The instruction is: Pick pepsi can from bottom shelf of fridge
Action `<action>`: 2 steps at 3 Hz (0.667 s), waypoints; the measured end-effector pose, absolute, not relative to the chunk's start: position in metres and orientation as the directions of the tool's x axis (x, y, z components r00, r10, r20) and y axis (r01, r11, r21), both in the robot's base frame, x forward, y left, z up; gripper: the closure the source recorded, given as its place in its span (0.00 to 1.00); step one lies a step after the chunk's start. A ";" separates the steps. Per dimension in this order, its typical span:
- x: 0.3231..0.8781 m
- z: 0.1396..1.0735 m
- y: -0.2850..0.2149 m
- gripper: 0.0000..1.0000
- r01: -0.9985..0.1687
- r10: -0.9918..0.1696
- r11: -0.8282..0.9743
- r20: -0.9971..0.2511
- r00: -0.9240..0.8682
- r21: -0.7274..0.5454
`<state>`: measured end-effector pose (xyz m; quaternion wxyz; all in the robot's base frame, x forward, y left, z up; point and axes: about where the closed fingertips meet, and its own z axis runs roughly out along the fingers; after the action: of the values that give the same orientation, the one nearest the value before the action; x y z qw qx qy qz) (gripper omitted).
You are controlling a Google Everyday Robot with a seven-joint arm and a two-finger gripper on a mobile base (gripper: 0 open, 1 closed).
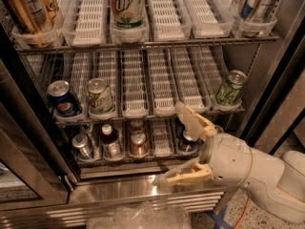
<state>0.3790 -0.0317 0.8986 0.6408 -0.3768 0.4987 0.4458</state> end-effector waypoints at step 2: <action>0.385 0.871 -0.033 0.00 -0.928 0.055 0.366 -0.993 0.104 -0.077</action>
Offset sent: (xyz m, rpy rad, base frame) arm 0.0175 -0.0177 -0.0814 -0.3836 0.0293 -0.1855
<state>0.3847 -0.0326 0.8714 0.6241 -0.4029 0.5416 0.3934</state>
